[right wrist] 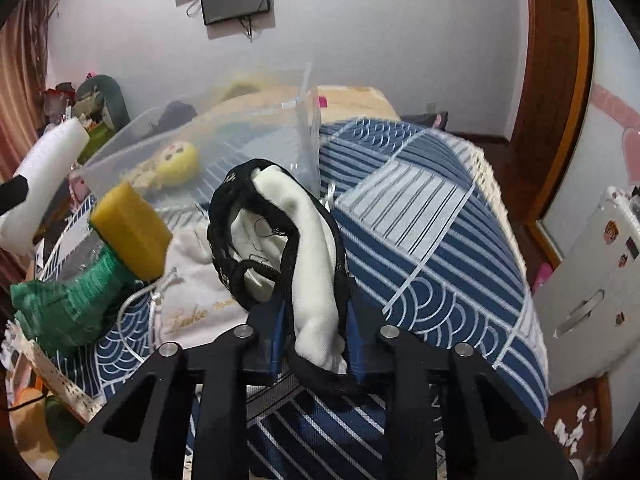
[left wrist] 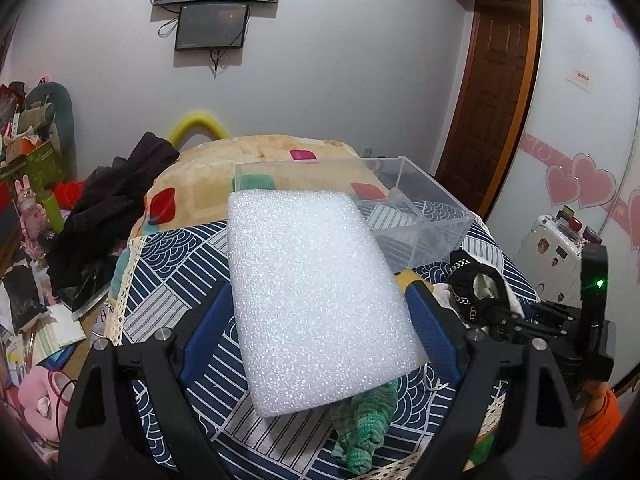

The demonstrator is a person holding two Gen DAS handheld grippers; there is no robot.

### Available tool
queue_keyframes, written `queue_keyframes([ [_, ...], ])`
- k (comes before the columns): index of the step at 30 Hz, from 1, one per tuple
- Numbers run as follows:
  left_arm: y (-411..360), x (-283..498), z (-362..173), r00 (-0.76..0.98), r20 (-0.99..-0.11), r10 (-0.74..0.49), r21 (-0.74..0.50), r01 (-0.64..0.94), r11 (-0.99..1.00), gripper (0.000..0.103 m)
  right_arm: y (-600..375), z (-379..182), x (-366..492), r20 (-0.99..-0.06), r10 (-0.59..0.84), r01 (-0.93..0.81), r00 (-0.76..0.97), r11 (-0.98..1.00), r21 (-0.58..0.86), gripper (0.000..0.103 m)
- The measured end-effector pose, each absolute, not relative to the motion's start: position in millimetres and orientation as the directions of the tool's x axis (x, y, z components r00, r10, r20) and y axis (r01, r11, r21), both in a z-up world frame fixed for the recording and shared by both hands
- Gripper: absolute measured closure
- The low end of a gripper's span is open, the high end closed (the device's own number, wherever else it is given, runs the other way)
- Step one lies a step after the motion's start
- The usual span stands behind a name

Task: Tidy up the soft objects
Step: 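Lower the foam block into the box with the left tool while the right tool drops the strapped cloth in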

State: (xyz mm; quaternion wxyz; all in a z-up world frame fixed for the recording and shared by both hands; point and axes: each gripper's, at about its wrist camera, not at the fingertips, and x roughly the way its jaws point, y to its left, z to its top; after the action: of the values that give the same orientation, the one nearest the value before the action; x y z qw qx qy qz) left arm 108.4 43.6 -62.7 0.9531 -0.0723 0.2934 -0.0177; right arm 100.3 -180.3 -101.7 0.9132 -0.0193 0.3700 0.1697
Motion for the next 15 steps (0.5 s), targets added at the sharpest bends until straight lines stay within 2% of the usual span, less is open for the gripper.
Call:
queue_keyframes([
  [15,46.2,115.7,-41.0,0.863,-0.503,-0.049,-0.118,-0.012,0.993,0.016,-175.0,-26.7,106.8,-0.521,0.353,-0.351,0.777,0.93,0.107,0.081],
])
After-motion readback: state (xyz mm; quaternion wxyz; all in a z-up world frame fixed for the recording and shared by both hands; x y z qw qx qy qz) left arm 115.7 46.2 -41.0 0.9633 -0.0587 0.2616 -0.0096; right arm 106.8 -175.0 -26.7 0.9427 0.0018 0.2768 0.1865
